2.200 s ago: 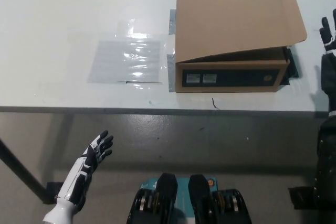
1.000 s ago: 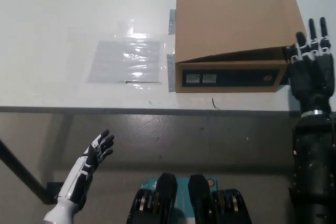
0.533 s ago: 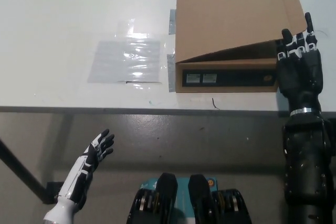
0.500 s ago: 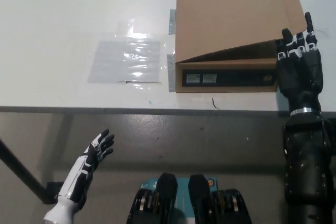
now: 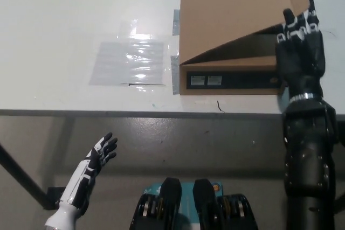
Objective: A small storage box is placed at the center of the table and the robot uses its right hand to slide under its lid and push it upwards to open it
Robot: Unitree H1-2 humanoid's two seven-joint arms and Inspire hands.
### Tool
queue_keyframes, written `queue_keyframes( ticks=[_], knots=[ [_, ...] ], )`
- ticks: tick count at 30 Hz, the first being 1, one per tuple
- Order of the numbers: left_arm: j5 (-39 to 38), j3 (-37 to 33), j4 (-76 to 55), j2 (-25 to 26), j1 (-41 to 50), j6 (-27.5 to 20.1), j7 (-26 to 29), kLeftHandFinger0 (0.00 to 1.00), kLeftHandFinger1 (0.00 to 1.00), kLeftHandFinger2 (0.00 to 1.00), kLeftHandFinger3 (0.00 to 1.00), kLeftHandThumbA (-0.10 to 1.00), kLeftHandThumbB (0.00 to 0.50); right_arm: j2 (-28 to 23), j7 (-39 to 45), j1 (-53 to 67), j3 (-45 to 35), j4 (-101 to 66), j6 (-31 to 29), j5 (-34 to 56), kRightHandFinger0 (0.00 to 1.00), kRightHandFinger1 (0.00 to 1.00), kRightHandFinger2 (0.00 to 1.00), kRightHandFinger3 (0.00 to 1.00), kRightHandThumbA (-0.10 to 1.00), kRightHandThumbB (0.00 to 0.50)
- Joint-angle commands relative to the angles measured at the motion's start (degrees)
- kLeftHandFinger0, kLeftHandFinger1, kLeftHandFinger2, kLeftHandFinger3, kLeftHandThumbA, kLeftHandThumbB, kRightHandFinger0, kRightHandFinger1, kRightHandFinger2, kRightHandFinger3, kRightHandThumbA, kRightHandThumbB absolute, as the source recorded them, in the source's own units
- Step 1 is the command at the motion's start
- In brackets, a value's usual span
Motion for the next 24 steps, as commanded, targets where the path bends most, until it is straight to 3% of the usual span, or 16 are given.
queue_keyframes(
  ticks=[1,7,24],
  knots=[
    [-0.03,-0.33,-1.39,0.89,-0.76,-1.16,-0.90,1.00,1.00,1.00,1.00,1.00,0.321,1.57,-0.20,-4.78,1.38,-0.40,0.46,0.24,1.00,1.00,1.00,1.00,1.00,0.284],
    [-0.01,-0.31,-1.80,0.93,-1.01,-0.71,-0.81,1.00,1.00,1.00,1.00,1.00,0.325,2.86,0.87,-7.30,2.33,2.15,0.45,-0.06,1.00,1.00,1.00,1.00,1.00,0.306],
    [0.78,-0.65,-2.99,1.24,-1.22,0.04,-0.68,1.00,1.00,1.00,1.00,1.00,0.351,7.51,1.87,-14.30,7.95,13.06,-1.64,-6.28,1.00,1.00,1.00,1.00,1.00,0.298]
  ],
)
